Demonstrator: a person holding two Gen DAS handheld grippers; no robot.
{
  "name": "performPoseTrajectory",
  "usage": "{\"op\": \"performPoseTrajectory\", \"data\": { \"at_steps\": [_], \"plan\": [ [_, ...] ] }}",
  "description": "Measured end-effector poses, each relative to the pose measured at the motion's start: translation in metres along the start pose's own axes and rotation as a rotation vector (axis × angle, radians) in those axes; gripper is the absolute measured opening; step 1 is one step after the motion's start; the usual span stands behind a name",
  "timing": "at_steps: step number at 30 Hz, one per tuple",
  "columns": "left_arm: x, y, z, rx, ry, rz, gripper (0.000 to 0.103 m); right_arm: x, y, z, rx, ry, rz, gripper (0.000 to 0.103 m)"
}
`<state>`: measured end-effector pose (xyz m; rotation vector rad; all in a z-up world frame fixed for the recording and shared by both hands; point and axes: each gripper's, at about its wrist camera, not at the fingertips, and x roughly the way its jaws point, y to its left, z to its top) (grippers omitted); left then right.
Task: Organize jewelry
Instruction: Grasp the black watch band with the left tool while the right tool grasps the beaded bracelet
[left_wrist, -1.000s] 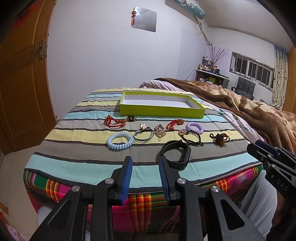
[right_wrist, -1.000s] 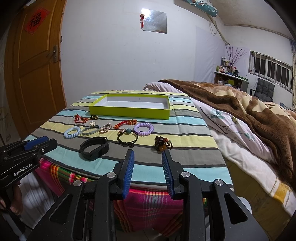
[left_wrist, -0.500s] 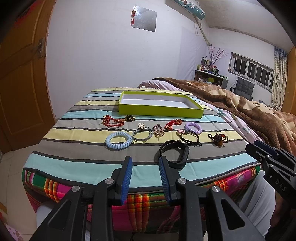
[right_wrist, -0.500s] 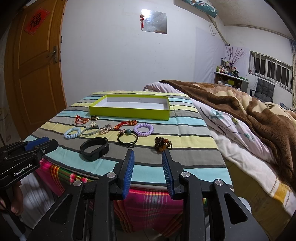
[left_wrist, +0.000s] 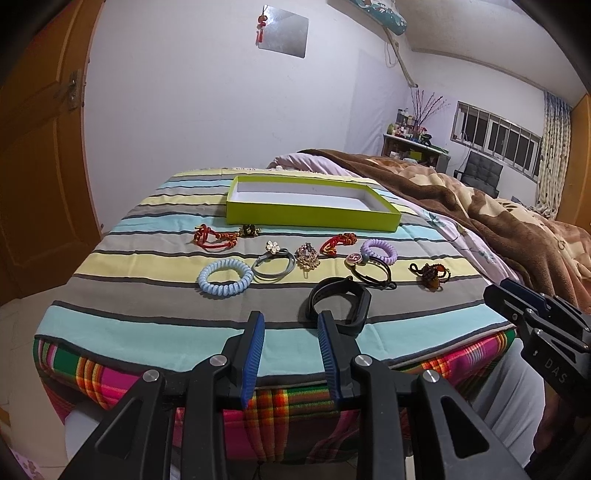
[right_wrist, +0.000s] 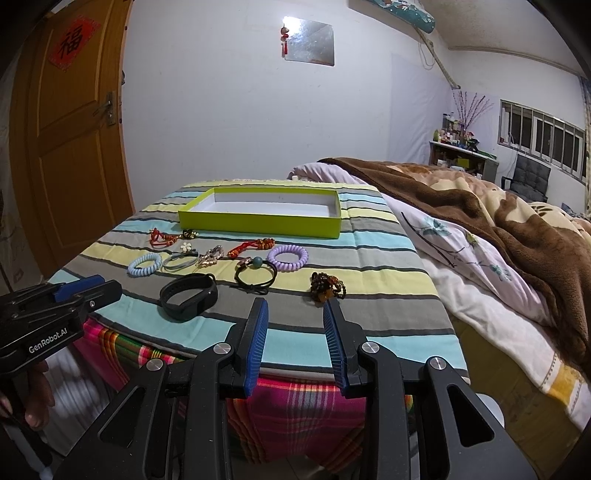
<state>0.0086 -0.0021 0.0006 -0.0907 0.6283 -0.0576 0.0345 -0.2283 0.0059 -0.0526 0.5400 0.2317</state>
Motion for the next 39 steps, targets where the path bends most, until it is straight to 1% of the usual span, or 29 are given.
{"op": "performPoseTrajectory", "data": {
  "at_steps": [6,10,14,16,17,18,20,27,32,33,35,37,38,39],
  "plan": [
    [0.022,0.000,0.010,0.011,0.027,-0.003,0.030,0.014,-0.009,0.004,0.010,0.013,-0.009,0.032],
    [0.039,-0.002,0.015,0.017,0.064,-0.023,0.030,0.027,-0.018,0.006,0.020,0.030,-0.016,0.032],
    [0.056,-0.006,0.017,0.027,0.104,-0.048,0.030,0.046,-0.026,0.008,0.031,0.068,-0.005,0.032],
    [0.064,-0.007,0.017,0.031,0.125,-0.053,0.030,0.055,-0.030,0.008,0.034,0.086,0.002,0.035],
    [0.068,-0.008,0.017,0.034,0.135,-0.054,0.030,0.060,-0.031,0.008,0.034,0.096,0.006,0.042],
    [0.072,-0.009,0.018,0.036,0.146,-0.054,0.030,0.063,-0.033,0.008,0.035,0.102,0.006,0.046],
    [0.079,-0.009,0.018,0.037,0.165,-0.054,0.030,0.071,-0.036,0.008,0.036,0.116,0.014,0.046],
    [0.093,-0.014,0.023,0.073,0.181,-0.040,0.030,0.103,-0.044,0.013,0.042,0.191,0.035,0.046],
    [0.099,-0.018,0.026,0.097,0.188,-0.024,0.029,0.117,-0.042,0.017,0.032,0.228,0.049,0.046],
    [0.100,-0.019,0.027,0.099,0.190,-0.020,0.028,0.119,-0.042,0.017,0.031,0.232,0.049,0.046],
    [0.101,-0.020,0.028,0.104,0.192,-0.014,0.021,0.122,-0.042,0.018,0.036,0.237,0.053,0.046],
    [0.102,-0.019,0.028,0.103,0.194,-0.013,0.016,0.124,-0.042,0.020,0.040,0.240,0.053,0.043],
    [0.102,-0.019,0.029,0.102,0.195,-0.013,0.016,0.124,-0.042,0.020,0.040,0.243,0.052,0.035],
    [0.102,-0.019,0.029,0.100,0.195,-0.014,0.015,0.124,-0.042,0.020,0.040,0.245,0.048,0.032]
  ]
}}
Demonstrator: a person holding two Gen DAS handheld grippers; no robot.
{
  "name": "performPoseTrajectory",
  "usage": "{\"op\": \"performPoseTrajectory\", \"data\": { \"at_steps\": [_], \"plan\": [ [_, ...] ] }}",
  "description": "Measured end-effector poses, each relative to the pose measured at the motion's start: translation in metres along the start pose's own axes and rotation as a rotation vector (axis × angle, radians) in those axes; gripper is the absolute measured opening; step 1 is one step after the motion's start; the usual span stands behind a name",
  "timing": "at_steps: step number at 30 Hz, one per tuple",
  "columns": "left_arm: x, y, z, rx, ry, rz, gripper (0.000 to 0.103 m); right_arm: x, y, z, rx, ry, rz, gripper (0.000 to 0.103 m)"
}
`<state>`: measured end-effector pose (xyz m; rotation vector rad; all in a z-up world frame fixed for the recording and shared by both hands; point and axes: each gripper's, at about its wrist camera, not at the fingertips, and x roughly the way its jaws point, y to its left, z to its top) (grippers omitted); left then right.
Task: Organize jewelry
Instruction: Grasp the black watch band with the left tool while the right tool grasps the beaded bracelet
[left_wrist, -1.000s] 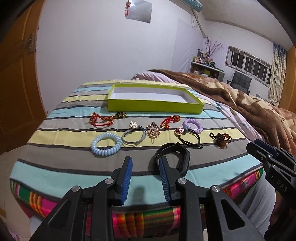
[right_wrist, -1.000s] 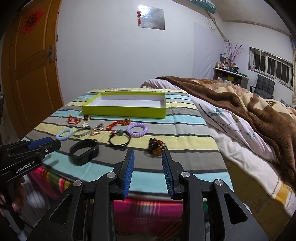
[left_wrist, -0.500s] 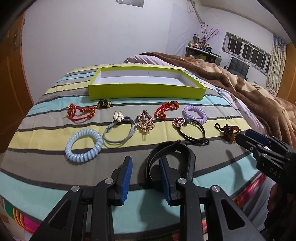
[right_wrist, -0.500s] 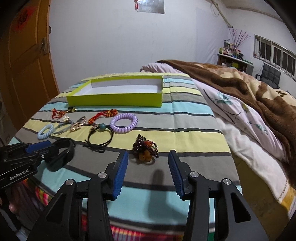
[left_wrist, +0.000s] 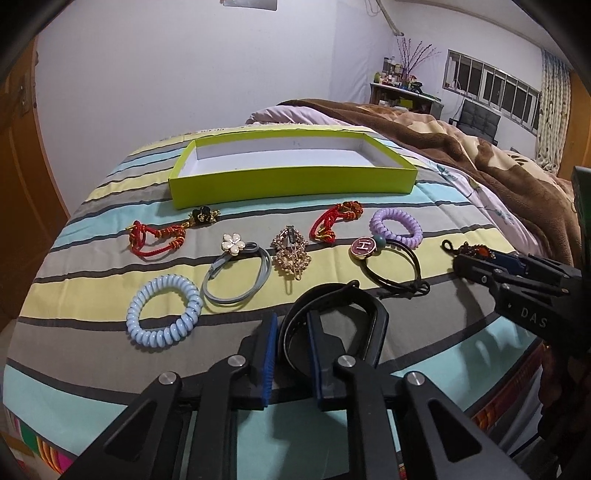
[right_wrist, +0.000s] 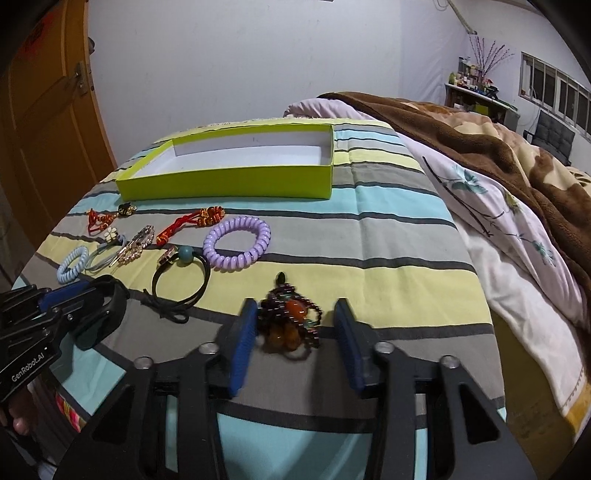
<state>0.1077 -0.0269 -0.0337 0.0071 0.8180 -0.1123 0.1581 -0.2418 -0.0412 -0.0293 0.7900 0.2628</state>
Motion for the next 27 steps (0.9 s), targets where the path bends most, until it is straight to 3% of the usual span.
{"op": "performPoseTrajectory", "data": {
  "at_steps": [9,19,27],
  "plan": [
    [-0.002,0.007,0.001,-0.027,-0.004,-0.016,0.011,-0.003,-0.002,0.000,0.016,0.007,0.004,0.024],
    [-0.013,0.007,0.002,-0.035,-0.024,-0.027,0.009,-0.017,0.002,0.003,0.007,-0.018,0.008,0.023],
    [-0.024,0.011,0.022,-0.037,-0.065,-0.016,0.009,-0.026,0.008,0.020,-0.012,-0.053,0.027,0.023]
  ]
}}
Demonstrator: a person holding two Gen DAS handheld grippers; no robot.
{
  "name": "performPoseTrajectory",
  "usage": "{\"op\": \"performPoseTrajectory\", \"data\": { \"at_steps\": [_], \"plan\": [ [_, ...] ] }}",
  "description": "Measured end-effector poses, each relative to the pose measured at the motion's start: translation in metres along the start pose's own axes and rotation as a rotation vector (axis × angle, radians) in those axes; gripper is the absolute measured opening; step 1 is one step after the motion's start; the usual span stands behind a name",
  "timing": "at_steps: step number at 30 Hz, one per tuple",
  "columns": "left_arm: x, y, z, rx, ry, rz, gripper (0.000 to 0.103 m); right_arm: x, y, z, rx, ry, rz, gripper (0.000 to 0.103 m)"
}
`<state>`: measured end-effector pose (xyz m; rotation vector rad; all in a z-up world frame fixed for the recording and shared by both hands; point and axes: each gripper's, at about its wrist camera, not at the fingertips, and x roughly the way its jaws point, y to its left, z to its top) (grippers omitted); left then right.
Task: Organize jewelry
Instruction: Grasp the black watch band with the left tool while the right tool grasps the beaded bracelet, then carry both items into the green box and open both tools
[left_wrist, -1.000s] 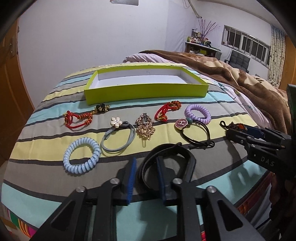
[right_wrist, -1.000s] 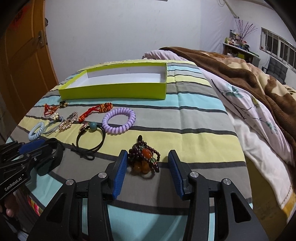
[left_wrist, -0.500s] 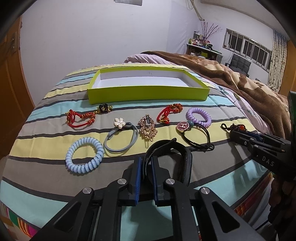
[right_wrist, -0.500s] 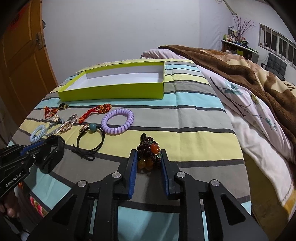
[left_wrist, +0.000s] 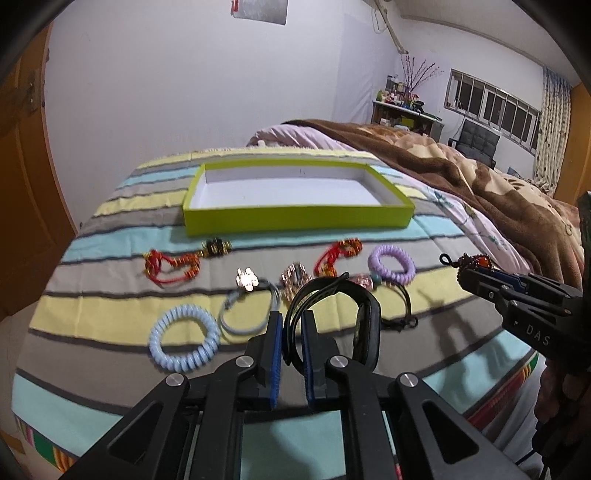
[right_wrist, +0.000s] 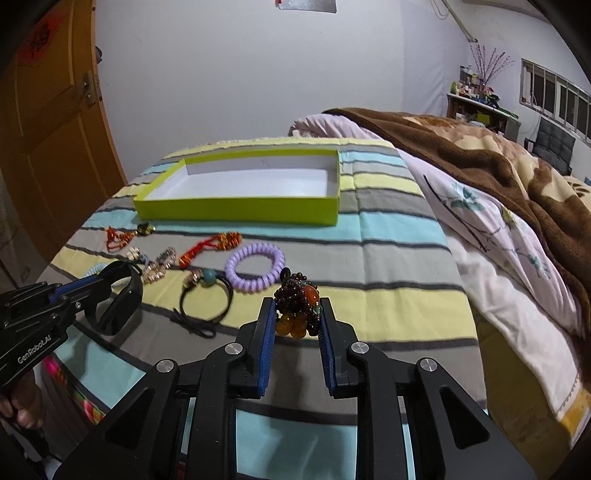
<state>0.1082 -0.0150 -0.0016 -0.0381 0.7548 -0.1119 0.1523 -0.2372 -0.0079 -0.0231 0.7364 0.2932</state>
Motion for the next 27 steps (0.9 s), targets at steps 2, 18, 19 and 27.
{"op": "performPoseTrajectory", "data": {
  "at_steps": [2,18,19,27],
  "plan": [
    [-0.001,0.001,0.008,0.002,-0.015,0.006,0.009,0.000,0.004,0.006,-0.011,-0.009,0.008,0.023],
    [0.042,0.041,0.086,-0.012,-0.040,0.071,0.009,0.040,0.011,0.079,-0.080,-0.050,0.020,0.023],
    [0.047,0.044,0.091,-0.013,-0.037,0.076,0.009,0.046,0.009,0.084,-0.074,-0.046,0.021,0.023],
    [0.100,0.064,0.131,-0.018,0.010,0.112,0.009,0.101,-0.004,0.120,-0.049,0.003,0.026,0.023]
  ]
}}
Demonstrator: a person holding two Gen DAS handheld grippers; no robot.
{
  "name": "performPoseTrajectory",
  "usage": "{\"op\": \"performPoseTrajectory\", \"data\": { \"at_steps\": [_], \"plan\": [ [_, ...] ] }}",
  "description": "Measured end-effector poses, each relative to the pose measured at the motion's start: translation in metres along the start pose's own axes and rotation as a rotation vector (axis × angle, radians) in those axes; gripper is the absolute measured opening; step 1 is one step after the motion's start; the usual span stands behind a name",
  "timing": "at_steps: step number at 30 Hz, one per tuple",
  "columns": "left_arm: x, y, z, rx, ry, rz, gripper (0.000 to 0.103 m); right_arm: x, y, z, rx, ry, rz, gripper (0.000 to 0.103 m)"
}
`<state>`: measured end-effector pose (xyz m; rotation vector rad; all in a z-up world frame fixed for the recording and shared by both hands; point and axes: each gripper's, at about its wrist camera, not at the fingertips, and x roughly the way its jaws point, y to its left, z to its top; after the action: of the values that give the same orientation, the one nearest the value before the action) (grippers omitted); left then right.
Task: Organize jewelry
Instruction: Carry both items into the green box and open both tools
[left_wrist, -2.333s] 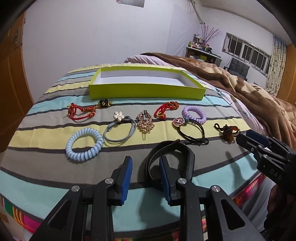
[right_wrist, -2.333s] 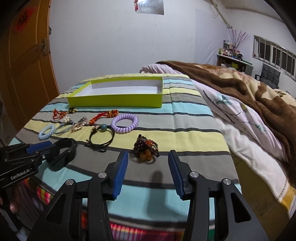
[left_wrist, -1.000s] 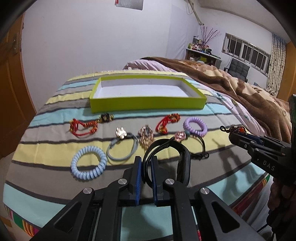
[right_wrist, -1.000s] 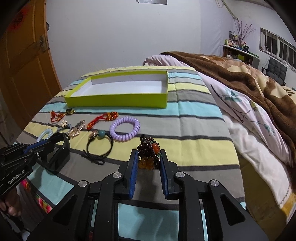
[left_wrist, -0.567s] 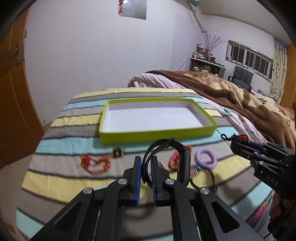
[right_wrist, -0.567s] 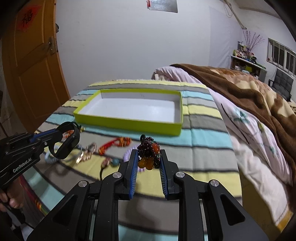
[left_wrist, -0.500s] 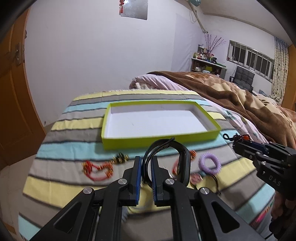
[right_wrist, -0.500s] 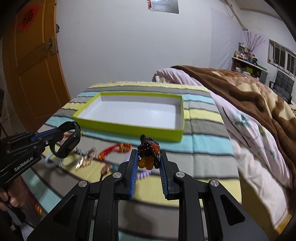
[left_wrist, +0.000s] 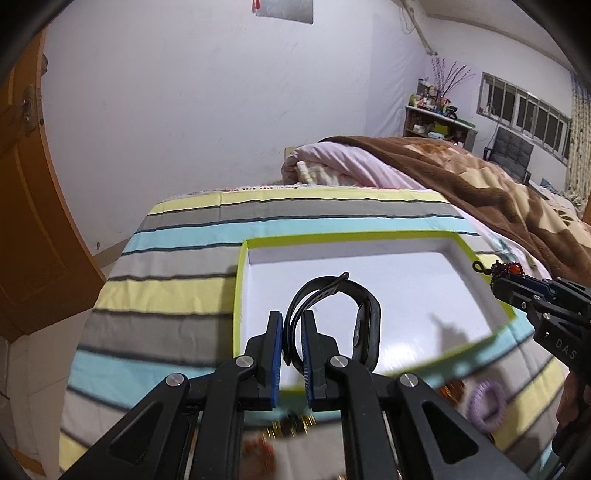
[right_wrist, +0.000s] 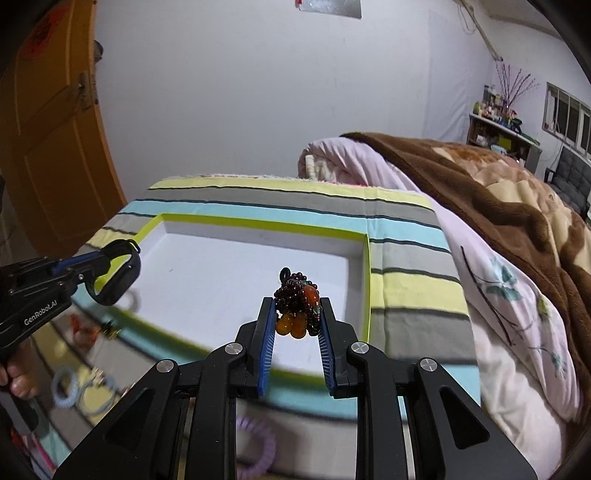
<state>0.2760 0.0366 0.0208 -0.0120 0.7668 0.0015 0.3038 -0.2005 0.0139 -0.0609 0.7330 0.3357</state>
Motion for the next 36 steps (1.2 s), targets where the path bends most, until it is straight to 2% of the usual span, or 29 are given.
{"op": "performPoseTrajectory", "data": {
  "at_steps": [10,16,18,21,26,36],
  "plan": [
    [0.063,0.020,0.025,-0.036,0.073,0.050,0.010,0.061,-0.018,0.021,0.034,0.081,-0.012,0.023],
    [0.083,0.020,0.032,-0.023,0.080,0.059,0.010,0.078,-0.023,0.021,0.039,0.118,-0.024,0.024],
    [0.086,0.018,0.034,-0.028,0.092,0.041,0.011,0.080,-0.022,0.023,0.029,0.119,-0.019,0.027],
    [0.087,0.016,0.034,-0.018,0.085,0.041,0.011,0.079,-0.021,0.023,0.024,0.113,-0.008,0.032],
    [0.080,0.017,0.034,-0.021,0.073,0.012,0.013,0.064,-0.020,0.024,0.028,0.074,-0.006,0.033],
    [0.029,0.010,0.016,-0.013,0.007,-0.015,0.014,0.005,-0.011,0.010,0.042,-0.005,0.010,0.033]
  ]
}}
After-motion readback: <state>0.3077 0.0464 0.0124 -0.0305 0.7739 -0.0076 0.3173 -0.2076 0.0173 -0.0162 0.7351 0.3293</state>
